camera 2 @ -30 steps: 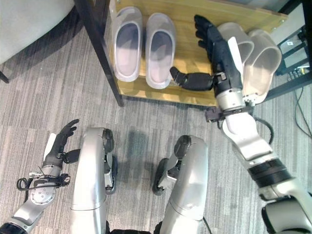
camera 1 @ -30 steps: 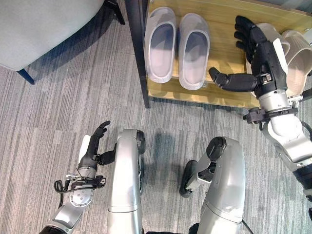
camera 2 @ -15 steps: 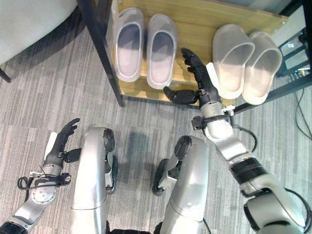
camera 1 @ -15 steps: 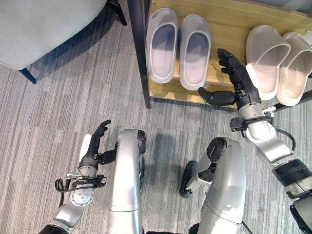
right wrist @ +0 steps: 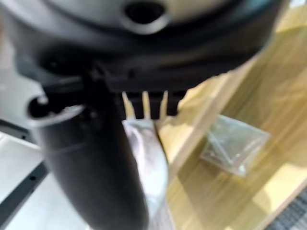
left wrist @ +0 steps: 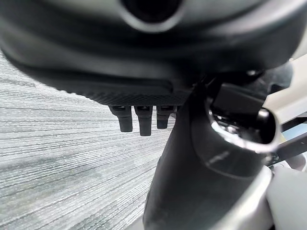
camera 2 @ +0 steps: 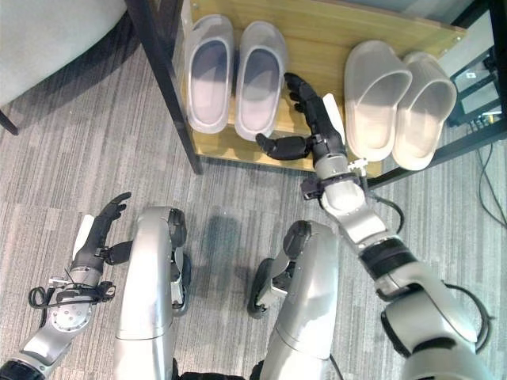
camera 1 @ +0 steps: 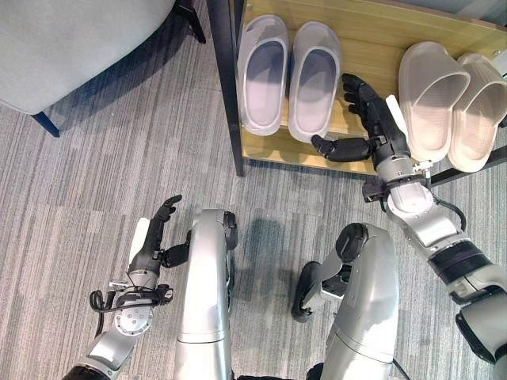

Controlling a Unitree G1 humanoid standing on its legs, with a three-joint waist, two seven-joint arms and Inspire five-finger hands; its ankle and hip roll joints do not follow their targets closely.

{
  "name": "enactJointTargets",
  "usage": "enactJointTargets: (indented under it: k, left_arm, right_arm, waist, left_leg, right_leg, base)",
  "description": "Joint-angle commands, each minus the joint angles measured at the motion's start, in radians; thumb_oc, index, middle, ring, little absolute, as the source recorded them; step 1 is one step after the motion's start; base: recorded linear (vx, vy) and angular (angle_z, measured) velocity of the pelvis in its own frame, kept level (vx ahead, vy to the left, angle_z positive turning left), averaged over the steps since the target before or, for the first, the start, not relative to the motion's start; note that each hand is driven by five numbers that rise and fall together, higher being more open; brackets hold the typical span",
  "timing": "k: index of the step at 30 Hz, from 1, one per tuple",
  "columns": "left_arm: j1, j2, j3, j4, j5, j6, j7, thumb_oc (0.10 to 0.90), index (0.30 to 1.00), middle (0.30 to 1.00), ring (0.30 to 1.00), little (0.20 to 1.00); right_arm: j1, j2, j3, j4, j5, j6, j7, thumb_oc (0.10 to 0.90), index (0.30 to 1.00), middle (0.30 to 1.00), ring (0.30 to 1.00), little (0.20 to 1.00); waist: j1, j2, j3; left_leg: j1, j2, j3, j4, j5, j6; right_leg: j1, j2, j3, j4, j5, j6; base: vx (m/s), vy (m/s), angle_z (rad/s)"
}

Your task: Arrange the slippers neatly on the shoe rack.

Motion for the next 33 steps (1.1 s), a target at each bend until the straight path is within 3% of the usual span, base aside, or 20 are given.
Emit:
enactJointTargets:
  k: [1, 9, 11, 15, 20, 28, 29, 30, 31, 33]
  left_arm:
    - [-0.046, -0.007, -0.088, -0.131, -0.003, -0.101, 0.0, 0.8, 0.9, 0.9, 0.9, 0.9]
    - [-0.039, -0.007, -0.069, -0.132, 0.008, -0.097, 0.004, 0.8, 0.9, 0.9, 0.9, 0.9]
    - [-0.028, -0.013, -0.06, -0.137, 0.017, -0.094, 0.008, 0.8, 0.9, 0.9, 0.9, 0.9]
    - [-0.026, -0.029, -0.038, -0.129, 0.029, -0.081, 0.018, 0.8, 0.9, 0.9, 0.9, 0.9]
    - [0.004, -0.032, -0.014, -0.149, 0.022, -0.08, 0.001, 0.8, 0.9, 0.9, 0.9, 0.9]
    - [0.028, -0.049, 0.025, -0.165, 0.02, -0.082, 0.016, 0.8, 0.9, 0.9, 0.9, 0.9]
    - [0.055, -0.074, 0.057, -0.159, 0.045, -0.077, 0.029, 0.8, 0.9, 0.9, 0.9, 0.9]
    - [0.055, -0.075, 0.055, -0.159, 0.047, -0.078, 0.03, 0.8, 0.9, 0.9, 0.9, 0.9]
    - [0.063, -0.089, 0.075, -0.156, 0.068, -0.08, 0.054, 0.8, 0.9, 0.9, 0.9, 0.9]
    - [0.062, -0.092, 0.076, -0.158, 0.082, -0.081, 0.073, 0.8, 0.9, 0.9, 0.9, 0.9]
  right_arm:
    - [-0.166, 0.015, 0.013, 0.021, 0.011, -0.038, -0.011, 0.8, 0.9, 0.9, 0.9, 0.9]
    - [-0.135, -0.016, 0.014, -0.077, -0.011, -0.032, 0.0, 0.8, 0.9, 0.9, 0.9, 0.9]
    - [-0.079, -0.047, -0.029, -0.145, -0.047, -0.026, -0.015, 0.8, 0.9, 0.9, 0.9, 0.9]
    - [0.062, -0.02, -0.235, -0.222, -0.039, -0.055, -0.111, 0.8, 0.9, 0.9, 0.9, 0.9]
    - [0.163, -0.004, -0.358, -0.324, -0.078, -0.09, -0.161, 0.8, 0.9, 0.9, 0.9, 0.9]
    - [0.269, -0.018, -0.414, -0.519, -0.143, -0.109, -0.152, 0.8, 0.9, 0.9, 0.9, 0.9]
    - [0.357, -0.069, -0.483, -0.683, -0.385, -0.086, -0.181, 0.8, 0.9, 0.9, 0.9, 0.9]
    - [0.368, -0.066, -0.488, -0.695, -0.397, -0.079, -0.186, 0.8, 0.9, 0.9, 0.9, 0.9]
    - [0.426, -0.076, -0.532, -0.766, -0.503, -0.06, -0.21, 0.8, 0.9, 0.9, 0.9, 0.9]
    - [0.458, -0.065, -0.554, -0.801, -0.524, -0.055, -0.221, 0.8, 0.9, 0.9, 0.9, 0.9]
  waist:
    - [0.061, 0.019, -0.04]
    - [0.058, 0.012, -0.04]
    - [0.052, 0.005, -0.04]
    - [0.029, -0.009, -0.04]
    - [0.013, -0.01, -0.04]
    - [0.005, -0.014, -0.04]
    - [-0.012, -0.023, -0.04]
    - [-0.011, -0.023, -0.04]
    - [-0.019, -0.027, -0.04]
    - [-0.018, -0.026, -0.04]
  left_leg:
    - [-0.017, -0.008, -0.079, -0.065, -0.019, -0.01]
    - [-0.017, -0.008, -0.081, -0.064, -0.015, -0.011]
    - [-0.017, -0.01, -0.08, -0.064, -0.016, -0.01]
    - [-0.017, -0.012, -0.074, -0.064, -0.015, -0.005]
    - [-0.017, -0.015, -0.066, -0.06, -0.01, -0.003]
    - [-0.017, -0.019, -0.067, -0.058, -0.003, -0.004]
    - [-0.017, -0.023, -0.069, -0.056, 0.0, -0.005]
    - [-0.017, -0.024, -0.068, -0.056, 0.0, -0.005]
    - [-0.017, -0.026, -0.071, -0.054, 0.004, -0.006]
    - [-0.017, -0.03, -0.073, -0.053, 0.007, -0.006]
  right_leg:
    - [-0.025, -0.006, 0.076, -0.024, 0.009, -0.005]
    - [-0.025, -0.006, 0.078, -0.024, 0.012, -0.005]
    - [-0.025, -0.008, 0.078, -0.026, 0.013, -0.004]
    - [-0.025, -0.002, 0.08, -0.028, 0.016, -0.002]
    - [-0.025, 0.007, 0.077, -0.025, 0.016, -0.005]
    - [-0.025, 0.01, 0.081, -0.018, 0.012, -0.004]
    - [-0.025, 0.014, 0.081, -0.015, 0.007, -0.005]
    - [-0.025, 0.013, 0.082, -0.015, 0.006, -0.005]
    - [-0.025, 0.015, 0.08, -0.011, 0.006, -0.005]
    - [-0.025, 0.015, 0.08, -0.008, 0.005, -0.005]
  base:
    - [-0.01, 0.007, -0.05]
    - [0.0, 0.0, -0.01]
    - [0.0, 0.0, 0.0]
    - [0.0, 0.0, 0.01]
    - [0.0, 0.0, 0.0]
    - [0.0, -0.004, 0.0]
    - [0.0, 0.0, 0.0]
    - [0.01, -0.039, 0.08]
    - [0.0, -0.014, 0.09]
    - [0.0, -0.007, 0.03]
